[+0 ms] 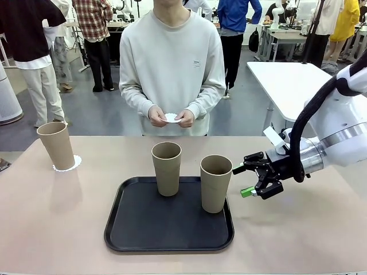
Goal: Place coasters on the table and set cups on them.
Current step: Take one Reusable plastic cup from the Flat Tray and place it on a coaster set by the human.
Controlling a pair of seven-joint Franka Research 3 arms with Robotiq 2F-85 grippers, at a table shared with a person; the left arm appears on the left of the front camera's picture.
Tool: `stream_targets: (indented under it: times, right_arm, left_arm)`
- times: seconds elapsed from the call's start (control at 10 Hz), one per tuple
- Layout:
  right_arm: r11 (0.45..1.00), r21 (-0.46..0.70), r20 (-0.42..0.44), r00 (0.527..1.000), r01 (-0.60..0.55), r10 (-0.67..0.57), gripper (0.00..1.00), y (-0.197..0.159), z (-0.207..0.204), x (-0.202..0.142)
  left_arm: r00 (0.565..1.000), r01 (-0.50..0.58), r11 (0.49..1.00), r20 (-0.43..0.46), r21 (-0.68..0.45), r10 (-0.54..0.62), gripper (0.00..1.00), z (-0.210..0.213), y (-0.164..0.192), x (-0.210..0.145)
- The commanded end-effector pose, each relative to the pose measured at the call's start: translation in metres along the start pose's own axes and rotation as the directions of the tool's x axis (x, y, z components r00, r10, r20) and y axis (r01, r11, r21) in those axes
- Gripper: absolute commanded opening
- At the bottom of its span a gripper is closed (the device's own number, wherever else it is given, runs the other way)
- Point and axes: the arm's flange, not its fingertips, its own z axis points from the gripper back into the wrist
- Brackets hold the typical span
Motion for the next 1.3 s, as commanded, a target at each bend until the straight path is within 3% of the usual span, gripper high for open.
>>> stream_targets:
  times: [0.0, 1.2]
  right_arm:
    - [0.999, 0.021, 0.015, 1.0, -0.028, 0.027, 1.0, -0.003, -0.003, -0.005]
    - [0.993, 0.095, 0.143, 0.988, -0.076, 0.062, 1.0, -0.024, -0.037, -0.005]
  left_arm:
    - [1.0, -0.004, 1.0, 0.006, -0.006, 0.004, 1.0, 0.001, -0.002, -0.001]
    - [1.0, -0.004, 1.0, 0.006, -0.006, 0.004, 1.0, 0.001, -0.002, -0.001]
